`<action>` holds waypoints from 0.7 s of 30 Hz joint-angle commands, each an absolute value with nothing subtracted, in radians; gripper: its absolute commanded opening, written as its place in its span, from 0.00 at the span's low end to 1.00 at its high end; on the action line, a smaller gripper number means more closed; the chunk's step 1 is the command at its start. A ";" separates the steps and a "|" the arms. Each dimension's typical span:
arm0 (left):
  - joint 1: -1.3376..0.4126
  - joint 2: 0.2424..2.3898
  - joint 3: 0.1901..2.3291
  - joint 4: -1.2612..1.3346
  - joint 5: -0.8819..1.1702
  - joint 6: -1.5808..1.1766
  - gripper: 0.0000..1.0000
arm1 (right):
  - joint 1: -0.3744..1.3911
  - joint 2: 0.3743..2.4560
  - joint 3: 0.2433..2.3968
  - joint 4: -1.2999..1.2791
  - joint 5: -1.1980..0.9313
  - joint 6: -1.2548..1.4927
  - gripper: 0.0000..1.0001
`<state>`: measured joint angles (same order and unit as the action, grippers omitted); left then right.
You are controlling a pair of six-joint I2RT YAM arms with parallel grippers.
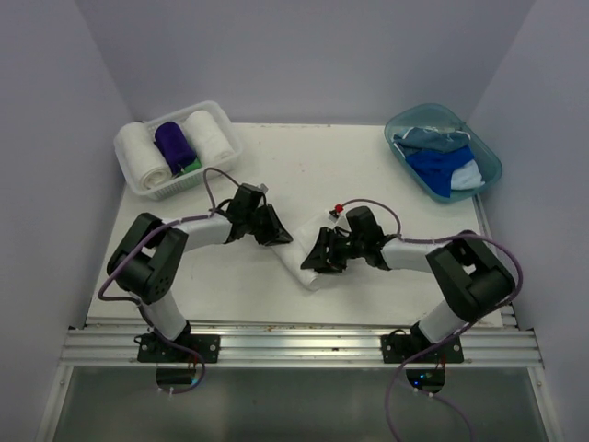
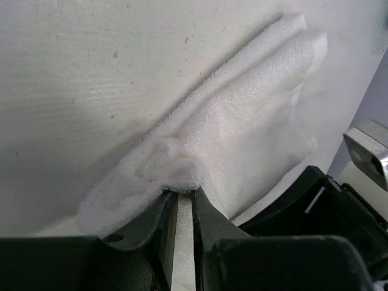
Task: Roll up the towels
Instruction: Roll the towel
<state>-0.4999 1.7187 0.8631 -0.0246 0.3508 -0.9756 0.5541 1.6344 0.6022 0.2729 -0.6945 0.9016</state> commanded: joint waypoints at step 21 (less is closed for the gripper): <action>-0.503 1.881 0.985 -0.170 0.356 -0.854 0.19 | 1.138 1.483 1.026 -0.408 0.408 0.232 0.59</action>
